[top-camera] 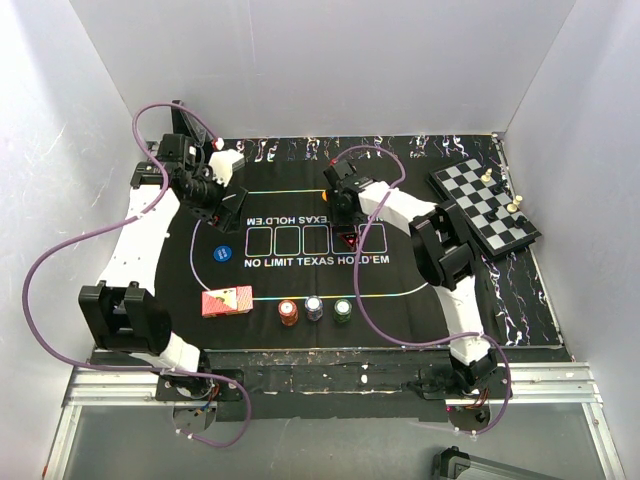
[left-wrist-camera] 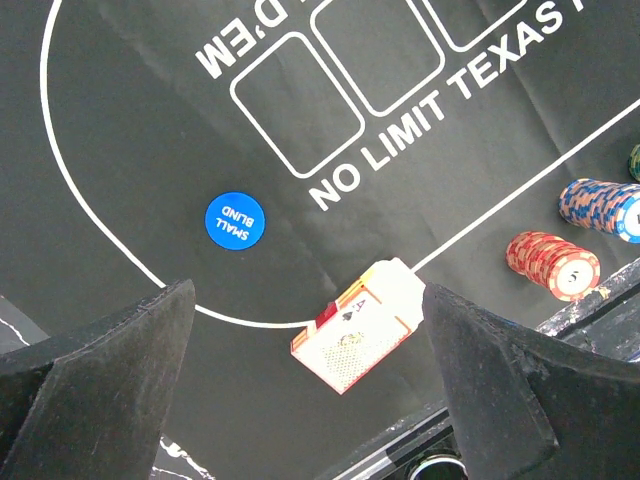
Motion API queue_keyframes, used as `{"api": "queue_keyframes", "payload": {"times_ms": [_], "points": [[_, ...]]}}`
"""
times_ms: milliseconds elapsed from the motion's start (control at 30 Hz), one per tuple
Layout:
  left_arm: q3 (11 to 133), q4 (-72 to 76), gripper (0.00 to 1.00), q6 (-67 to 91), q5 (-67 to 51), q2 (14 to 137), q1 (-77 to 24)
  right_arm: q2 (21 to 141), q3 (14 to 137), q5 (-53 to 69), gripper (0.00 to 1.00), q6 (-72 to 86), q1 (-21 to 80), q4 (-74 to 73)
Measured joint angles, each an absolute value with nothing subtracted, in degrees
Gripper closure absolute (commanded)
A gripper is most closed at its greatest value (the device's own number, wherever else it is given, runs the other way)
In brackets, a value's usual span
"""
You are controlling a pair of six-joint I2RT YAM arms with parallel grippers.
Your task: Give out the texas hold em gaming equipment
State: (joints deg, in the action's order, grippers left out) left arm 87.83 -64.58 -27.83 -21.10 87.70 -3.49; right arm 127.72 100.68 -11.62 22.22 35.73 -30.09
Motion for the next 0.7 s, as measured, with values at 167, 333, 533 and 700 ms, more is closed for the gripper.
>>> {"api": "queue_keyframes", "payload": {"times_ms": [167,333,533,700], "points": [[87.7,-65.1,0.02,-27.9,-20.6,86.5,-3.5,123.4,93.9,-13.9,0.47,22.1,36.4,-29.9],[87.7,-65.7,0.02,-27.9,-20.3,85.9,-3.5,120.9,89.9,-15.2,0.49,22.4,37.2,-29.3],[87.3,-66.0,0.02,-28.3,-19.9,84.6,-3.5,119.6,87.8,-18.2,0.50,23.0,38.5,-28.7],[86.9,-66.1,0.02,-28.6,-19.9,83.9,-3.5,116.7,83.4,-22.7,0.46,25.5,39.1,-28.9]]}}
